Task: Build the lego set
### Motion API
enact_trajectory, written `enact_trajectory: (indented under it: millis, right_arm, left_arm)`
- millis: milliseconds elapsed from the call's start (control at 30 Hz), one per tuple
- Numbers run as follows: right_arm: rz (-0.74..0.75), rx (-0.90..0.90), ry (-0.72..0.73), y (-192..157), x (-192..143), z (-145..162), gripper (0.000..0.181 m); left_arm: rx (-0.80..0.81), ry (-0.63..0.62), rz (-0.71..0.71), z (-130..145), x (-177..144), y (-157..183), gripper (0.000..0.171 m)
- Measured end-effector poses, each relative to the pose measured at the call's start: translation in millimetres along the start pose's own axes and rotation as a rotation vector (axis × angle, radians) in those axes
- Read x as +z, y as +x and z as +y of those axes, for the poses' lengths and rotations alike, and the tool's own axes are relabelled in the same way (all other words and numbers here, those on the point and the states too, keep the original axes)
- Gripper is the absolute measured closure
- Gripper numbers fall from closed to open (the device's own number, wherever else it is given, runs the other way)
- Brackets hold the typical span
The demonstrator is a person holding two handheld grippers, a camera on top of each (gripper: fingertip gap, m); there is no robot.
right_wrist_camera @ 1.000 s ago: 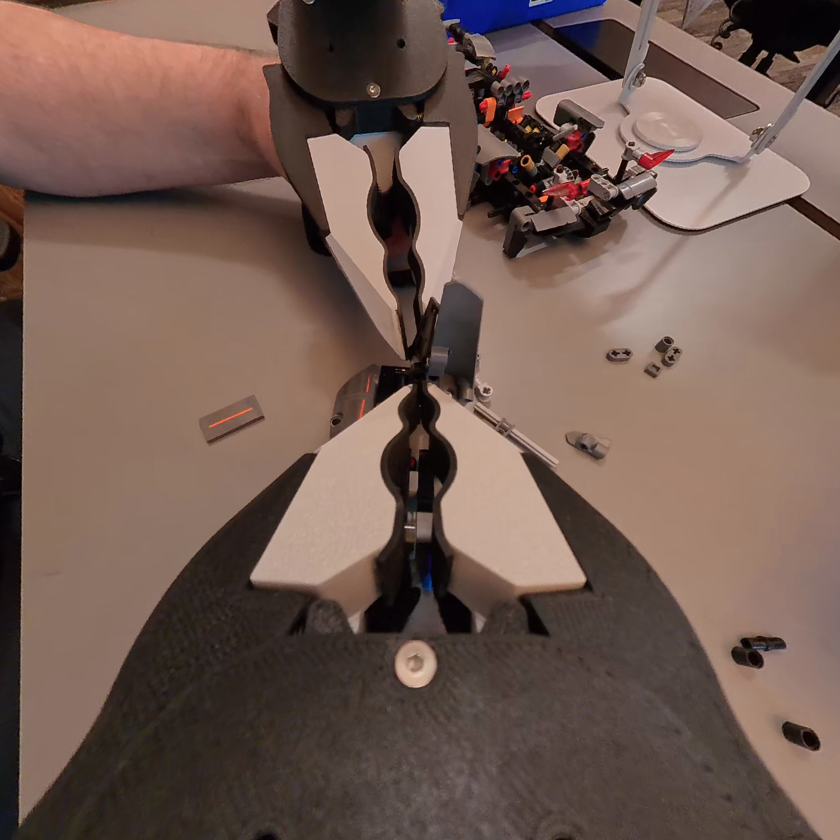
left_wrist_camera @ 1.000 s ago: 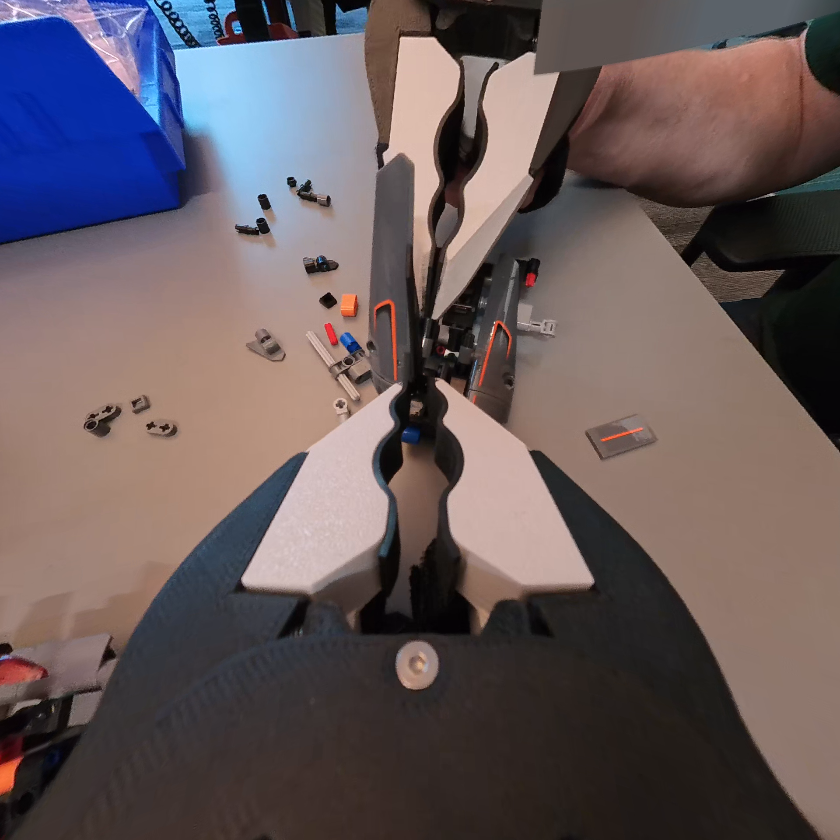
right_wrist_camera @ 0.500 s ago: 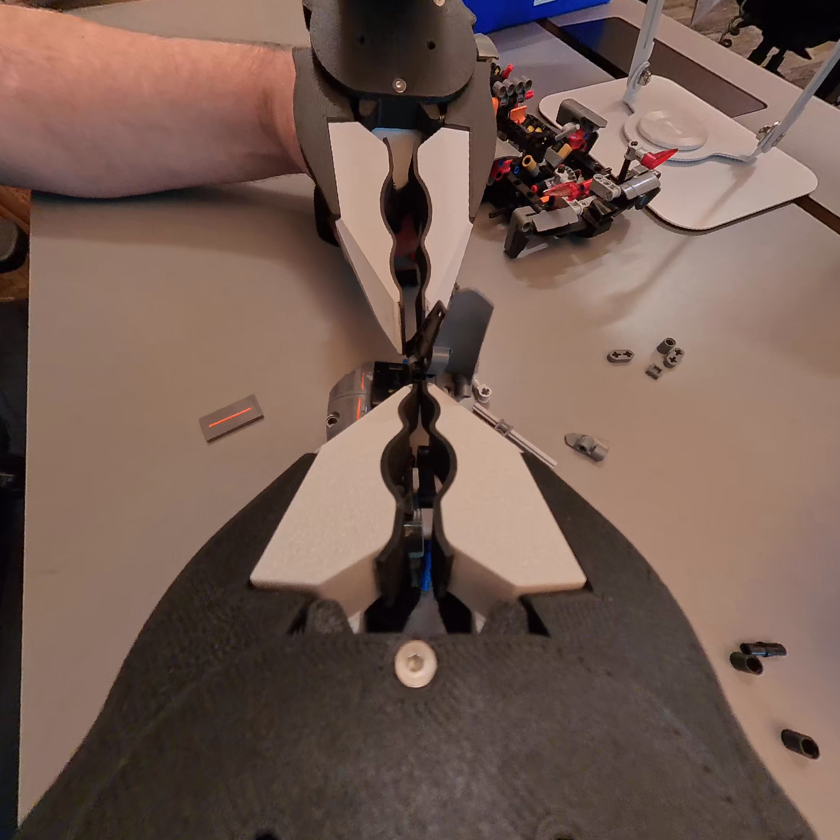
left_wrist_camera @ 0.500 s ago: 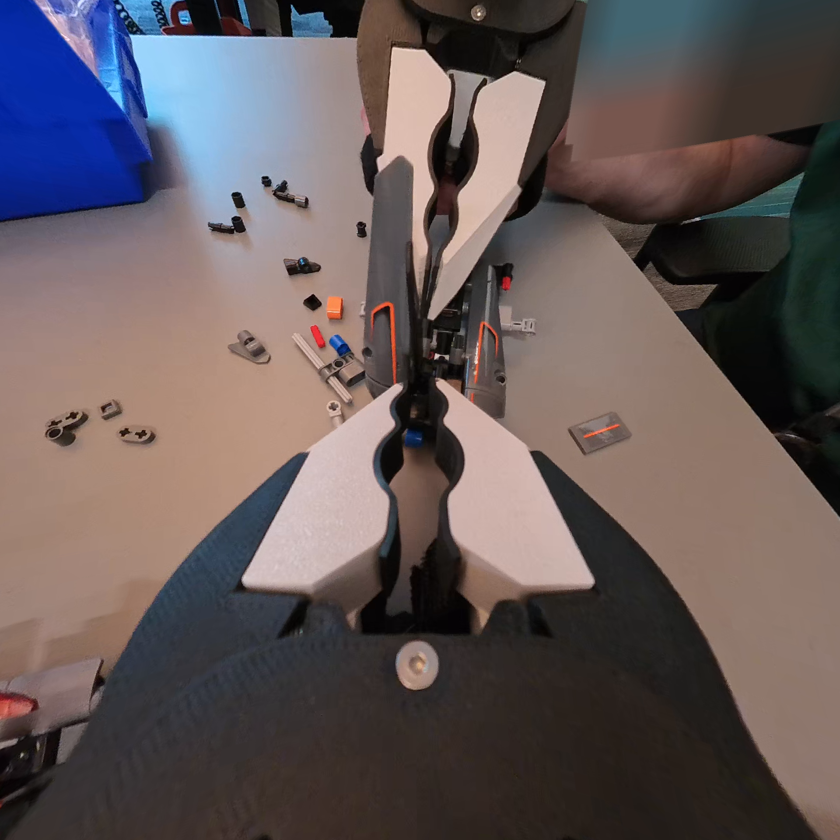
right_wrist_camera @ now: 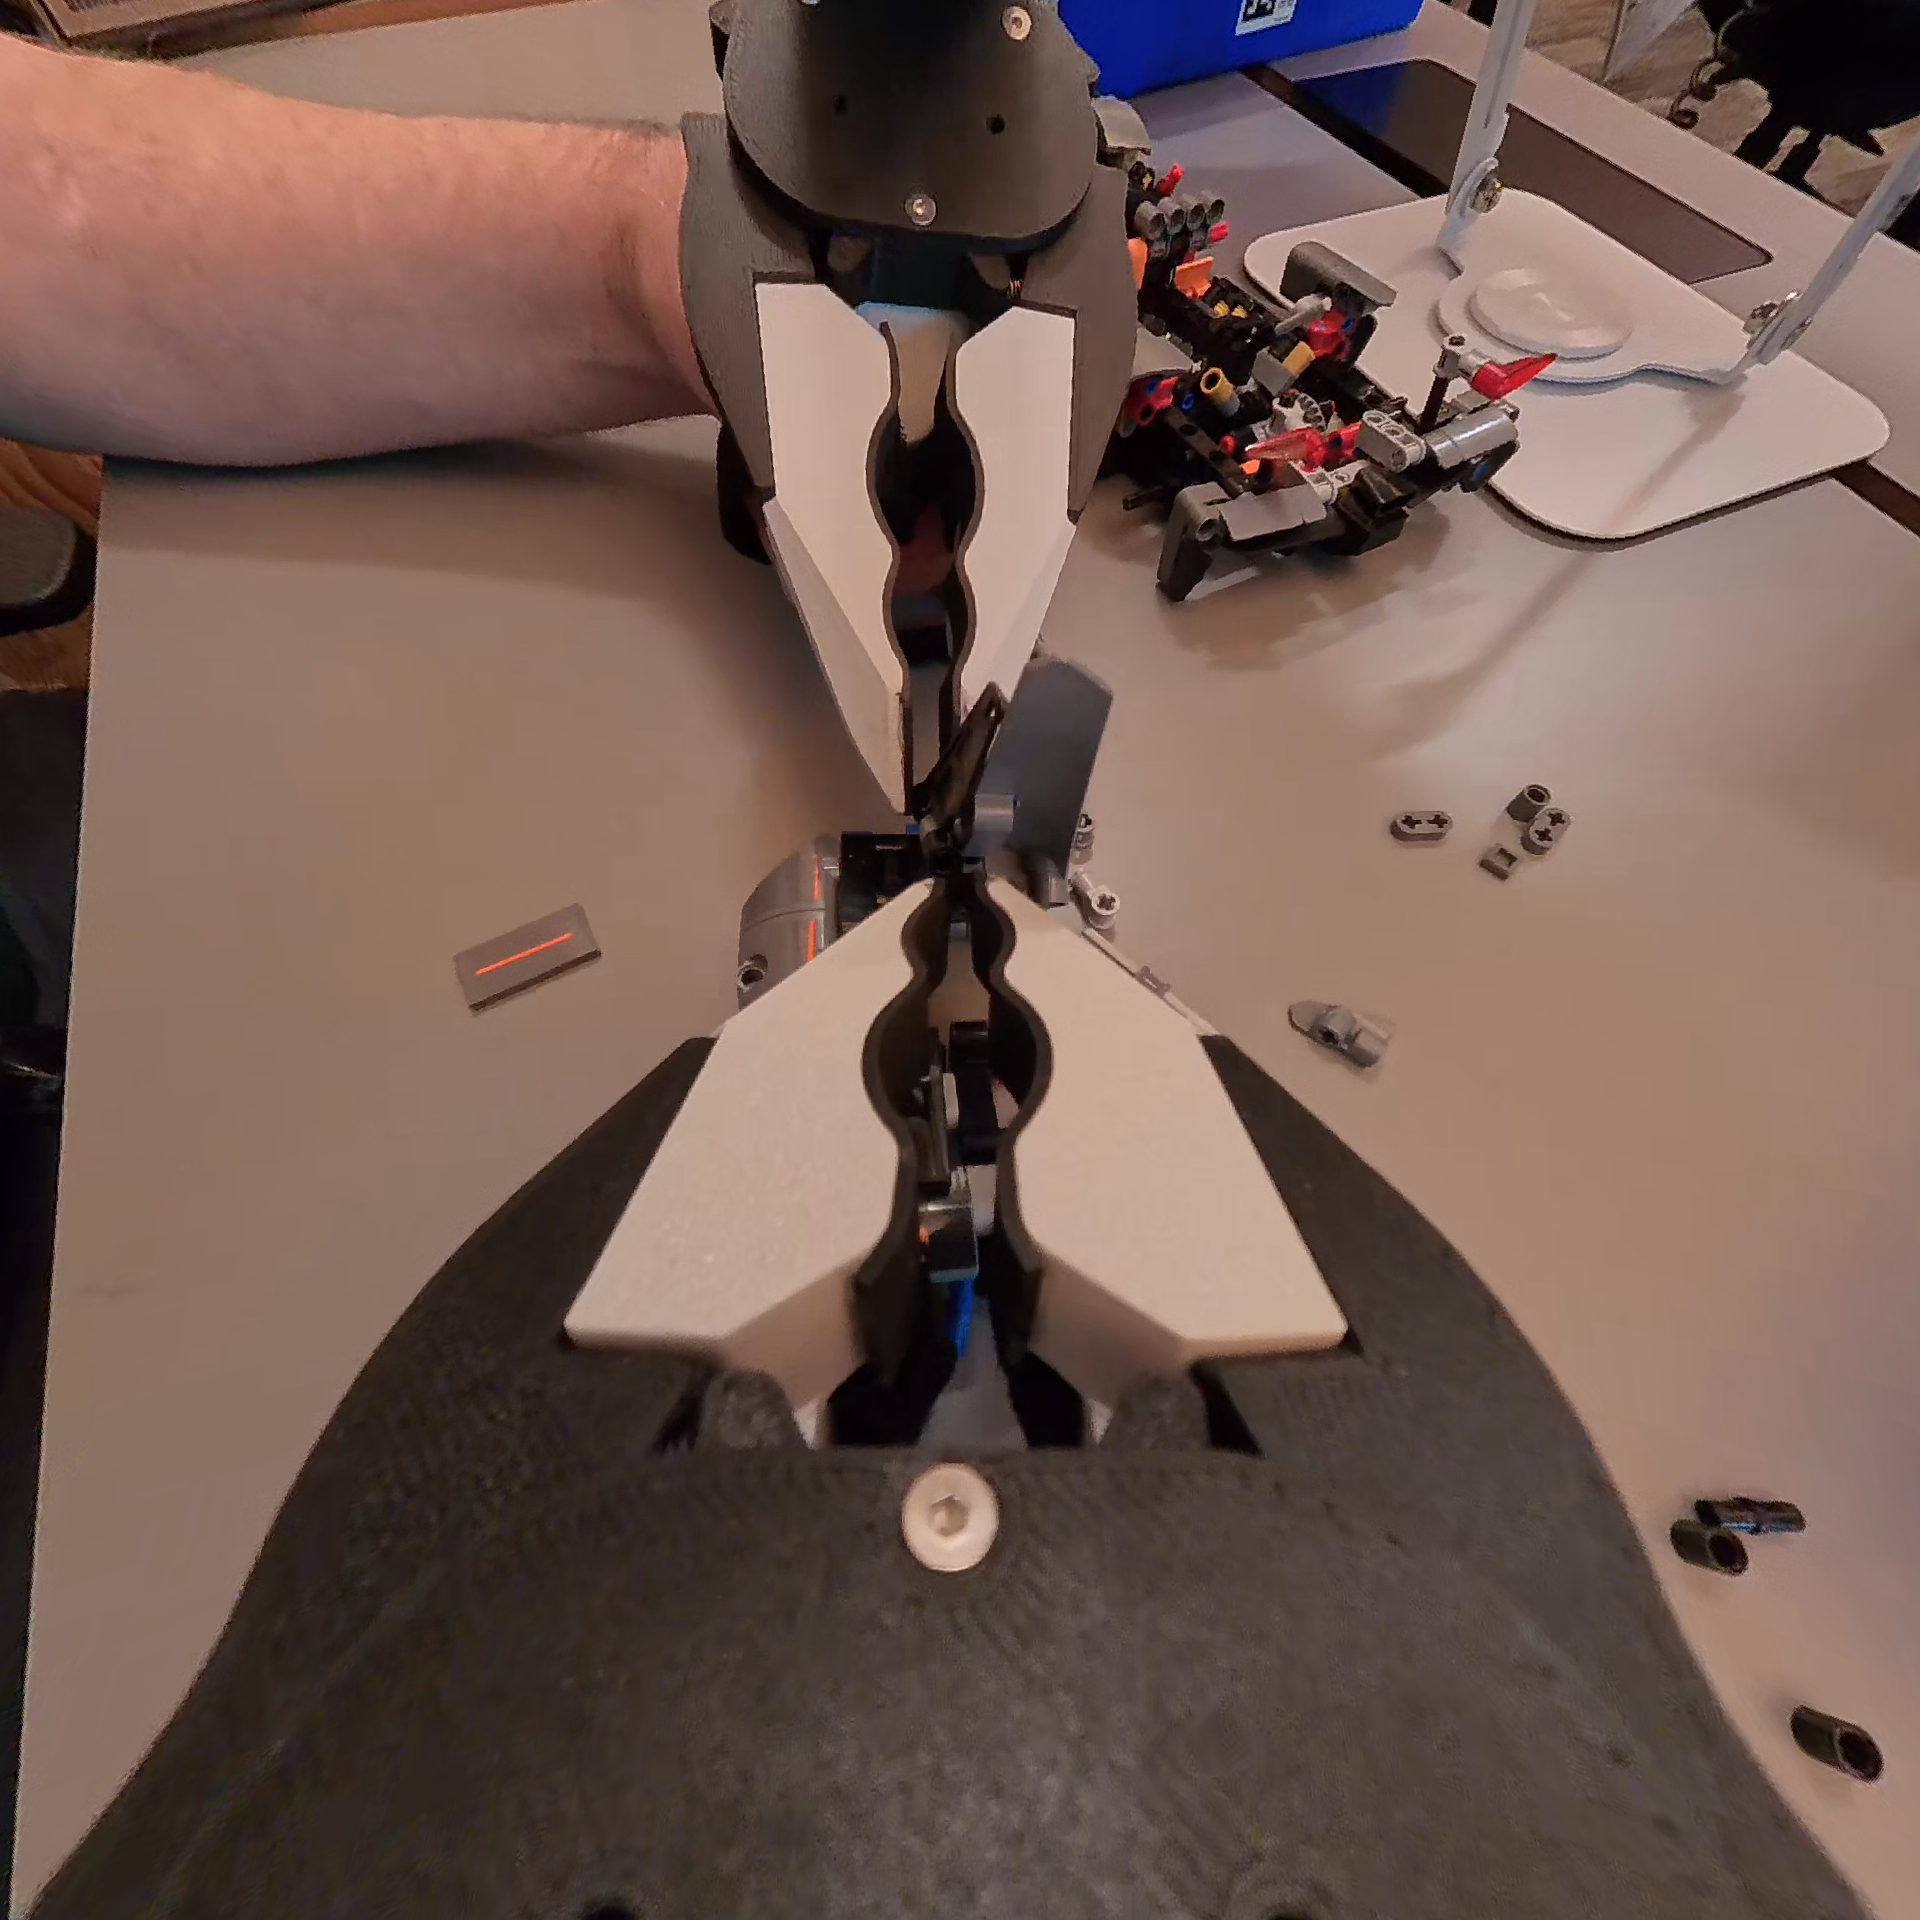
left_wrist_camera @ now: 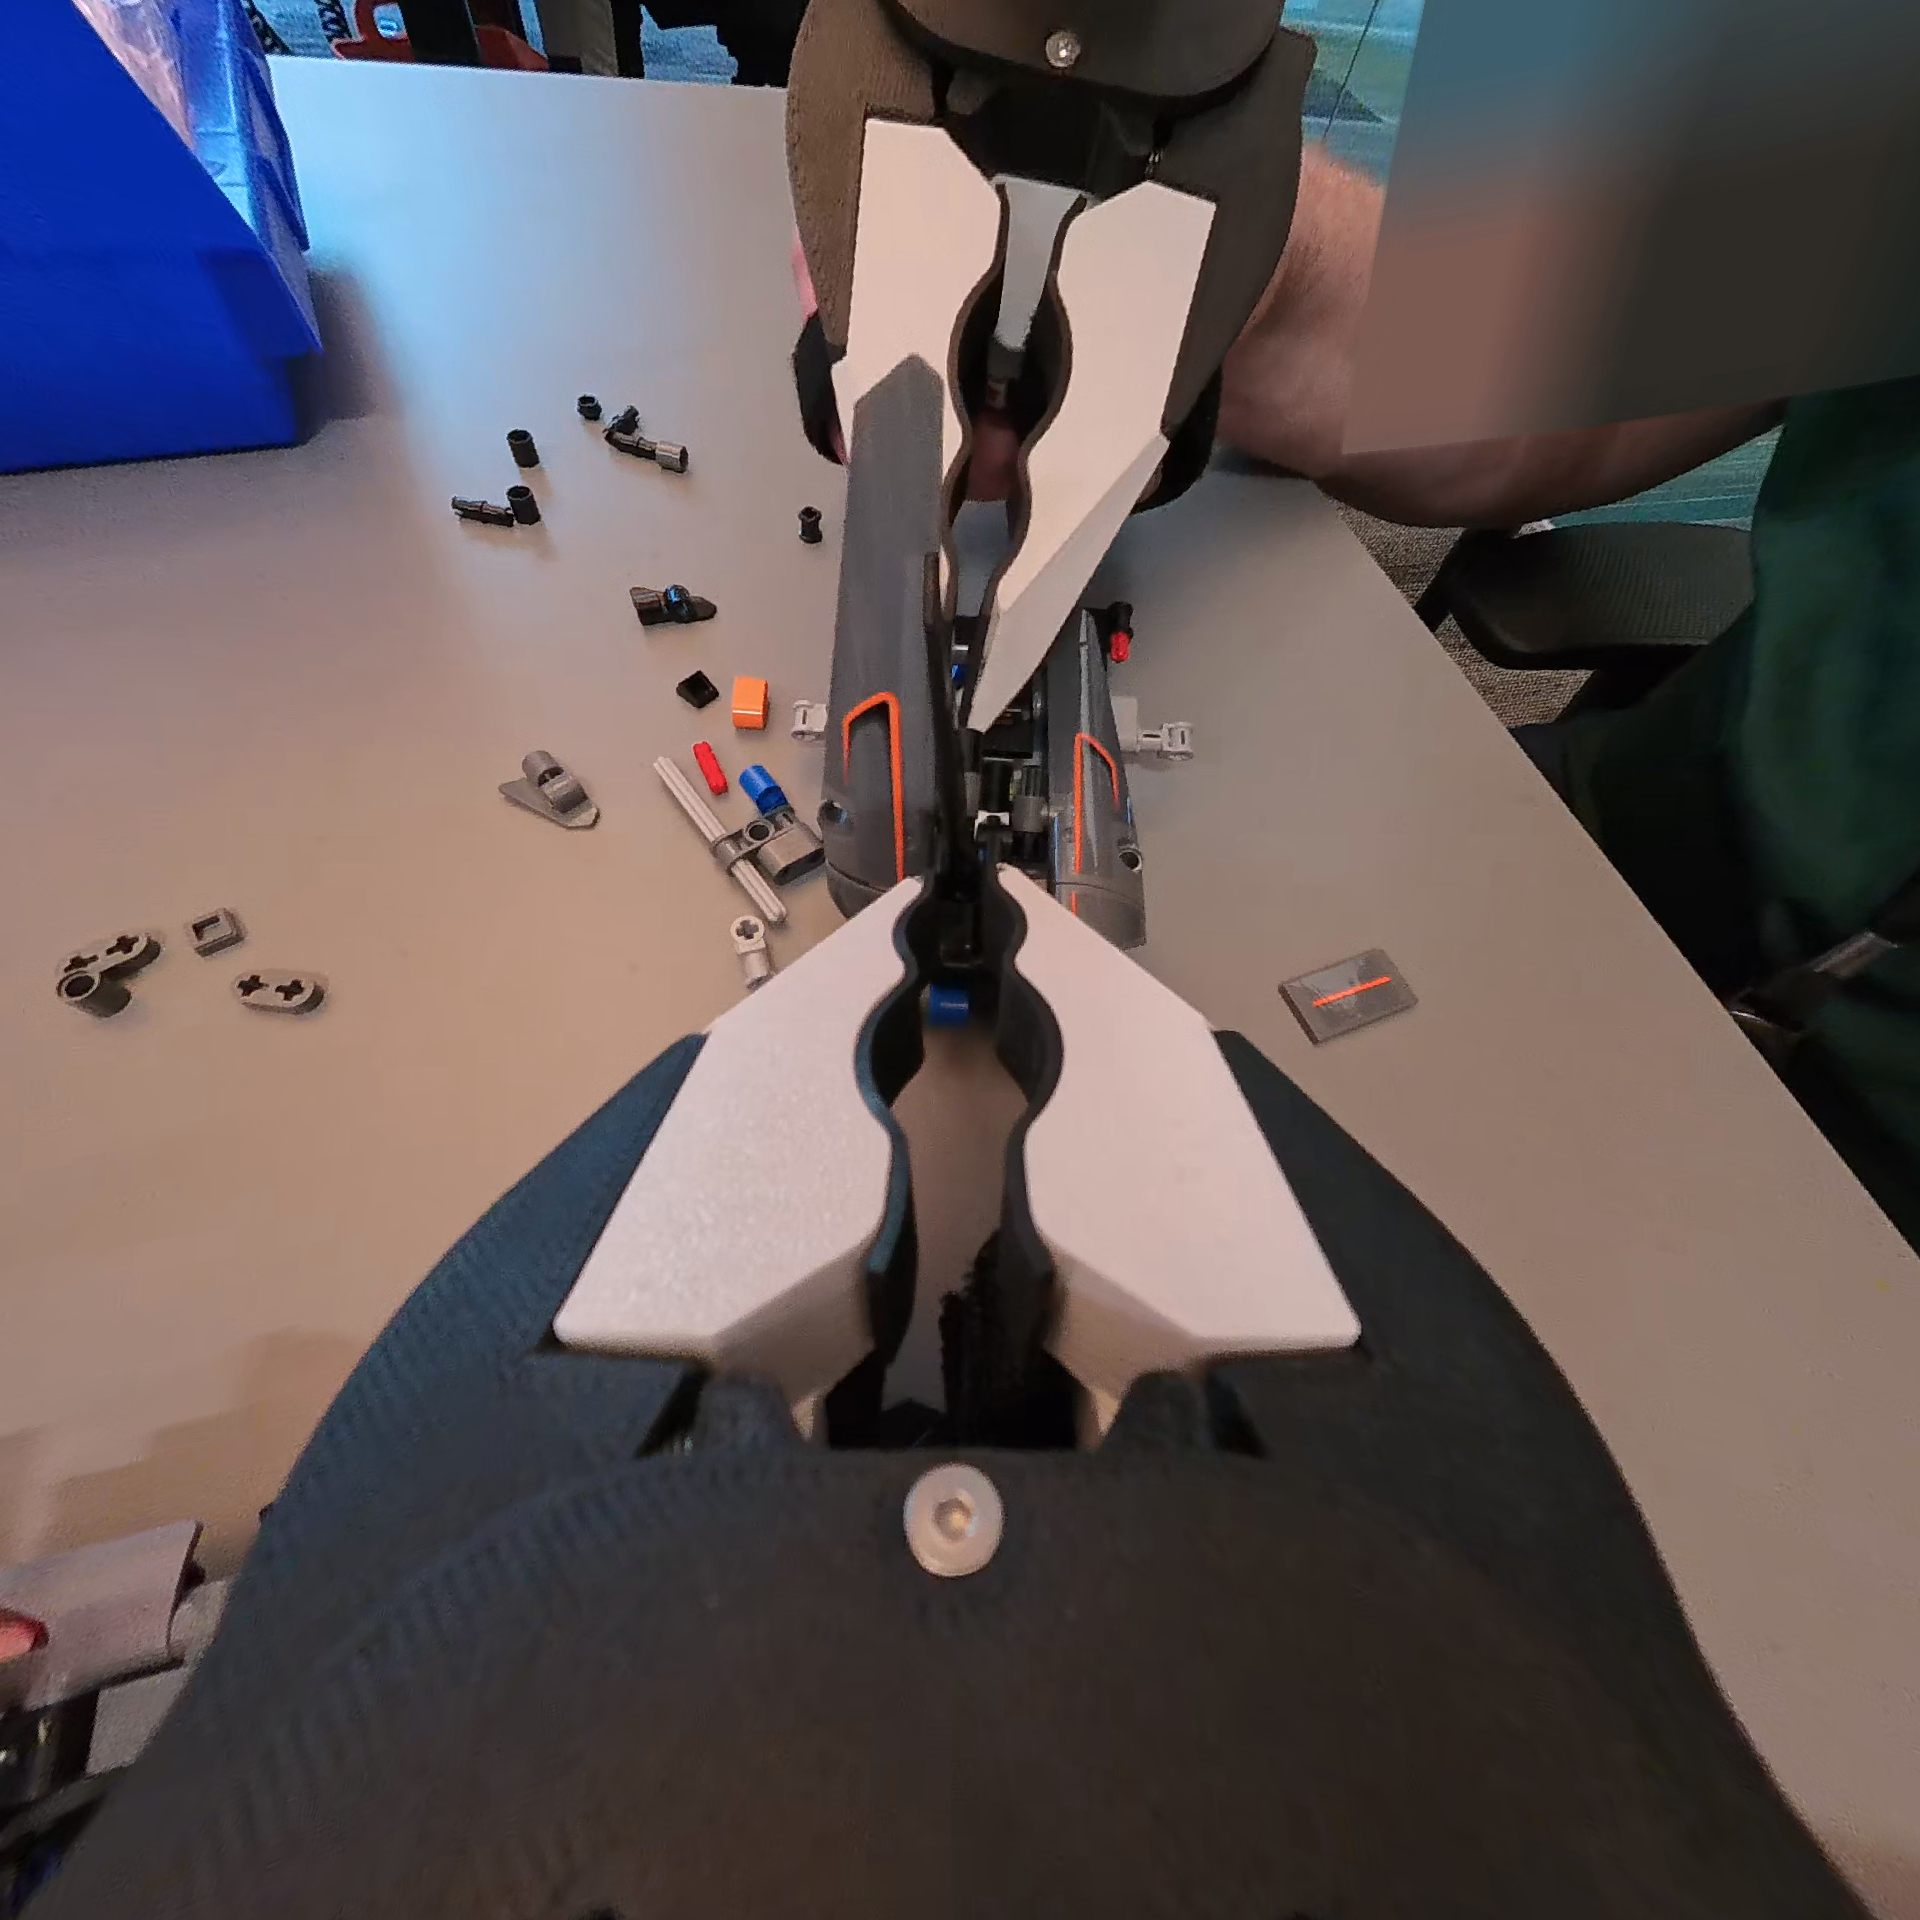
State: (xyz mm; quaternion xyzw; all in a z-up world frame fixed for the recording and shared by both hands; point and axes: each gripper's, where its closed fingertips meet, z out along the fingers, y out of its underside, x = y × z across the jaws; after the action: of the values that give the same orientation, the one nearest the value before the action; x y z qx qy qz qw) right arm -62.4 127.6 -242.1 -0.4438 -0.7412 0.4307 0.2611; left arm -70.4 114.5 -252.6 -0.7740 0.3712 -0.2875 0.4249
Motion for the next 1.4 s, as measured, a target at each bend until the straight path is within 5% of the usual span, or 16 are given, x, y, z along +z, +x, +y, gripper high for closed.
enact_trajectory:
  millis: [333, 967, 1400]
  right_arm:
    - [-0.026, 0.043, 0.034, -3.8, -3.4, -1.0, 0.163]
    - [0.09, 0.15, -0.079, 4.3, 11.2, 7.6, 0.174]
    - [0.002, 0.106, -0.061, -0.9, 10.1, 6.9, 0.175]
  left_arm:
    - [-0.012, 0.015, 0.001, -1.8, -1.1, -0.5, 0.167]
    - [-0.022, 0.0, -0.034, 0.9, -2.3, -10.2, 0.167]
    - [-0.028, 0.0, -0.031, 0.2, -1.3, -12.0, 0.167]
